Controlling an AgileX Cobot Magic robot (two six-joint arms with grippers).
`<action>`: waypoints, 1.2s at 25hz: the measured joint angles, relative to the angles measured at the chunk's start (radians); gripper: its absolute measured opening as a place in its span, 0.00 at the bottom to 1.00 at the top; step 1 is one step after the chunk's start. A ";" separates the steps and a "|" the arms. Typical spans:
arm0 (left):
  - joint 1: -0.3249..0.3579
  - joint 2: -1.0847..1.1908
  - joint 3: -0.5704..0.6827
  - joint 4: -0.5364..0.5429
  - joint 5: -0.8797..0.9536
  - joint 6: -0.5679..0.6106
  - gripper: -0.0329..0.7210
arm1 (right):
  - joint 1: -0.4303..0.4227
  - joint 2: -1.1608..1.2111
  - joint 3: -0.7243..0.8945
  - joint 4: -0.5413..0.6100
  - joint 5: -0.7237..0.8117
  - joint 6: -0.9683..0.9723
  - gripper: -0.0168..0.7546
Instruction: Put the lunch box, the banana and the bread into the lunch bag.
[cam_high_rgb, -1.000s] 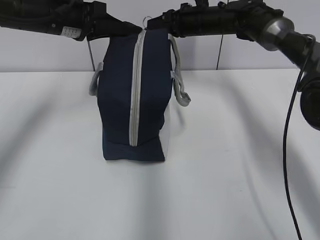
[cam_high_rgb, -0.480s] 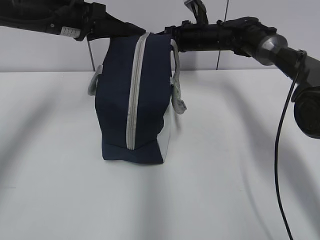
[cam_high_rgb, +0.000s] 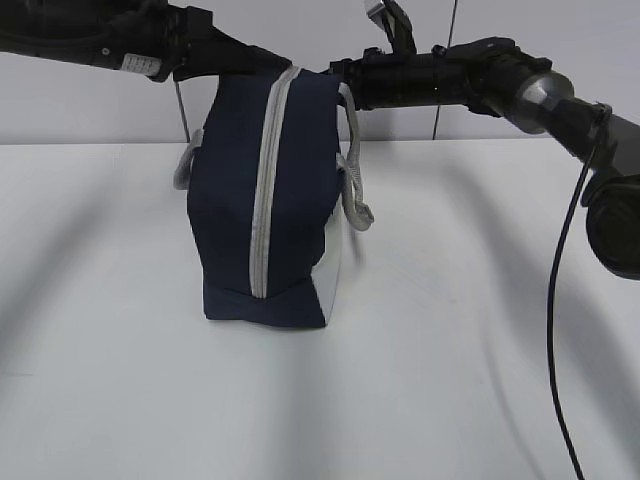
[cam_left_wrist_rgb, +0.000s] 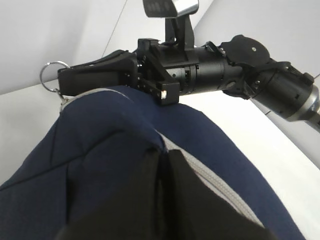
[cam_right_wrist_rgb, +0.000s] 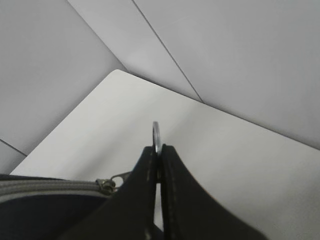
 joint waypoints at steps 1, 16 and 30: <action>0.000 0.000 0.000 0.000 -0.007 0.000 0.07 | -0.002 0.000 -0.004 -0.002 0.000 0.002 0.00; -0.003 -0.022 -0.002 -0.025 -0.127 -0.018 0.76 | -0.040 -0.007 -0.092 0.056 -0.071 0.010 0.69; -0.003 -0.136 -0.002 0.329 -0.206 -0.305 0.77 | -0.071 -0.245 -0.004 -0.046 -0.189 0.077 0.70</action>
